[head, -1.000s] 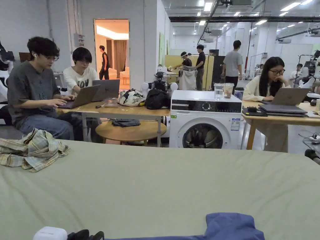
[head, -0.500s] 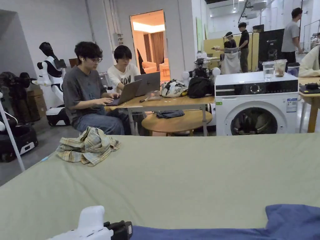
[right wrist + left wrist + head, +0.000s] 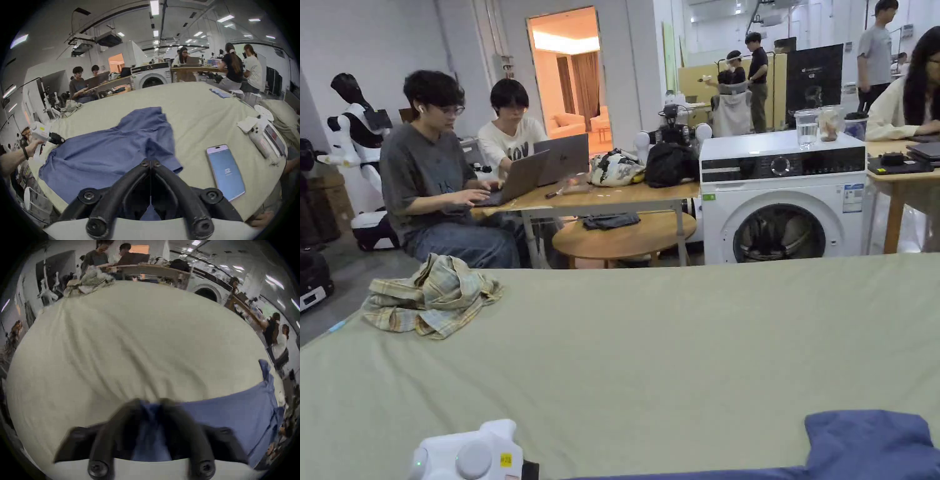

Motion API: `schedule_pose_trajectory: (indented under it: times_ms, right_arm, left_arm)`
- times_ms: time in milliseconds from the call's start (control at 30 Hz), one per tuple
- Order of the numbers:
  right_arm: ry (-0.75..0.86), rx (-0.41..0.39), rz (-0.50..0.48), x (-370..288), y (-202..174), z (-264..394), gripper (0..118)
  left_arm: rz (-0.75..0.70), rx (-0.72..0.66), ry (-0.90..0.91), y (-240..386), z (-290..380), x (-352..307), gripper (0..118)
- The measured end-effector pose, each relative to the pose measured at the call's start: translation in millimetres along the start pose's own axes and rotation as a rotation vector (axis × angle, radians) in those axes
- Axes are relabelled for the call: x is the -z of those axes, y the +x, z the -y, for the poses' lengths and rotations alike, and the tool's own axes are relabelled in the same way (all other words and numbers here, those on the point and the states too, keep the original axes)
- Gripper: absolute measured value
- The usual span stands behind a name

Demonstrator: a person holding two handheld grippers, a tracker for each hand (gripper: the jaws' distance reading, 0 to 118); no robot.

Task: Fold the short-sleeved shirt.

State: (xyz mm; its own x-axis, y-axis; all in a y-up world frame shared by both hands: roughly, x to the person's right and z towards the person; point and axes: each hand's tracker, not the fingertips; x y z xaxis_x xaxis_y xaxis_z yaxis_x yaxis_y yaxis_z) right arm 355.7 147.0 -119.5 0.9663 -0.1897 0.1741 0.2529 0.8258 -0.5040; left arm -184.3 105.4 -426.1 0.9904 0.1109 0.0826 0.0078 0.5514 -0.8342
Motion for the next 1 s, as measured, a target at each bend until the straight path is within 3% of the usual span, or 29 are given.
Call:
schedule_pose_trajectory:
  times_ms: [33, 67, 167, 200, 233, 267, 333, 400, 567, 667, 700, 733, 767, 867, 933, 1000]
  right_arm:
    - [0.003, 0.015, 0.001, 2, 4, -6, 0]
    - [-0.001, 0.022, -0.003, 8, 7, -13, 0]
    - [-0.002, 0.010, 0.012, 32, 8, -49, 0]
    - [0.001, 0.011, 0.012, 43, 10, -63, 11]
    - [-0.036, 0.010, 0.000, 60, 13, -80, 47]
    - [-0.097, -0.001, -0.020, 78, 16, -92, 65]
    - [-0.239, -0.035, -0.083, 130, 27, -113, 60]
    - [-0.337, -0.008, 0.023, 171, 32, -123, 59]
    - [-0.539, -0.040, 0.123, 250, 40, -110, 52]
    - [-0.466, -0.095, 0.132, 237, 27, -112, 48]
    - [-0.459, -0.143, 0.128, 231, 24, -110, 39]
    - [-0.464, -0.149, 0.123, 230, 21, -109, 13]
    - [-0.474, -0.147, 0.122, 230, 19, -109, 0]
    - [-0.449, -0.154, 0.130, 222, 21, -110, 0]
    - [-0.320, -0.174, 0.113, 191, 20, -115, 0]
    - [-0.267, -0.176, 0.045, 149, 19, -117, 0]
  left_arm:
    - [0.034, 0.025, -0.027, 6, 0, 2, 0]
    - [-0.063, 0.042, -0.025, 12, 2, 4, 0]
    - [-0.054, 0.049, -0.053, 16, 4, 6, 0]
    - [-0.045, 0.046, -0.066, 15, 1, 4, 0]
    - [-0.036, 0.045, -0.080, 22, 1, -6, 0]
    - [-0.028, 0.044, -0.091, 21, 0, -8, 0]
    - [-0.023, 0.021, -0.093, 23, 2, -10, 0]
    - [-0.027, 0.020, -0.086, 27, 5, -11, 0]
    - [-0.029, 0.028, -0.073, 30, 7, -15, 0]
    - [-0.031, 0.038, -0.079, 27, 2, -11, 0]
    - [-0.039, 0.050, -0.079, 30, 2, -11, 0]
    - [-0.049, 0.061, -0.075, 33, 3, -12, 0]
    - [-0.063, 0.066, -0.072, 30, 1, -8, 0]
    - [-0.089, 0.074, -0.026, 36, 3, -21, 0]
    - [-0.051, 0.142, 0.142, 33, 13, -50, 0]
    - [0.016, 0.182, 0.229, 28, 25, -96, 0]
